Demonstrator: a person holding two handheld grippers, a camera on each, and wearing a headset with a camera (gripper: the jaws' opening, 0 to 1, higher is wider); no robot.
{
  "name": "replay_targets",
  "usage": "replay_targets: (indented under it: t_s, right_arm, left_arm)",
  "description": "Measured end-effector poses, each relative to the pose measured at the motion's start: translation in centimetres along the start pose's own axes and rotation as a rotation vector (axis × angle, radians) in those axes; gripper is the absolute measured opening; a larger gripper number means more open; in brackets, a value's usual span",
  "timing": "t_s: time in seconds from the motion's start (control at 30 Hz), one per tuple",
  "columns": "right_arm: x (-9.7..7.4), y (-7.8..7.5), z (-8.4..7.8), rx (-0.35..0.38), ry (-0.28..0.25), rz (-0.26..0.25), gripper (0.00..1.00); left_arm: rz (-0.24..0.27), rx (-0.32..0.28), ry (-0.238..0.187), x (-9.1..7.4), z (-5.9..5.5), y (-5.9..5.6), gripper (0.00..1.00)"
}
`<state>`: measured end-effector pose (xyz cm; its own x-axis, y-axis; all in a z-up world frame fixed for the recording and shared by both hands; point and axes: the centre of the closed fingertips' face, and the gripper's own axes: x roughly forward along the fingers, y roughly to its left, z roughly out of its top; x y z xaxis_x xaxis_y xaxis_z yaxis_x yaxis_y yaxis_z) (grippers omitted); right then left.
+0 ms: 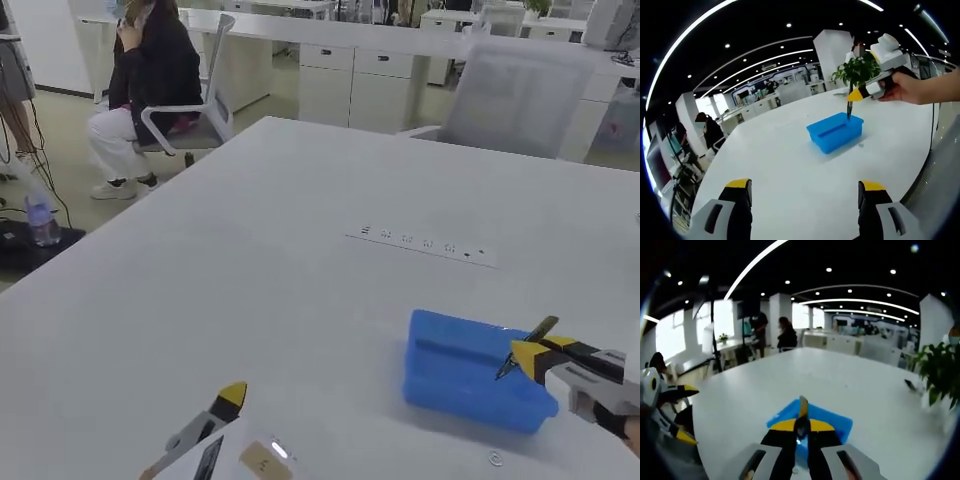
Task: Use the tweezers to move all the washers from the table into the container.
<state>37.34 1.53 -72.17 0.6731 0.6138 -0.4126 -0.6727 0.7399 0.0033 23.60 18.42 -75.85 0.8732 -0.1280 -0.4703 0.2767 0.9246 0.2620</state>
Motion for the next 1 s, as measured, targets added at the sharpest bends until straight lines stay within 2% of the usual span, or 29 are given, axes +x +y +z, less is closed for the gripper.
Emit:
replay_targets:
  t_s: [0.27,0.53,0.7,1.0]
  right_arm:
    - [-1.0,0.7,-2.0,0.034,0.034,0.012,0.04]
    - [-0.2,1.3,-5.4,0.051,0.105,0.035,0.04]
    - [0.4,0.7,-7.2,0.051,0.148,0.037,0.04]
    - [0.9,0.3,-8.2,0.073,0.162,0.045,0.04]
  left_arm:
    - [-0.006,0.008,0.007,0.1,-0.2,-0.2,0.9]
    - [-0.002,0.003,0.011,0.0,-0.2,-0.1,0.89]
    - [-0.002,0.002,0.015,0.0,-0.3,-0.1,0.89]
    - [-0.007,0.006,0.023,0.1,-0.4,-0.2,0.88]
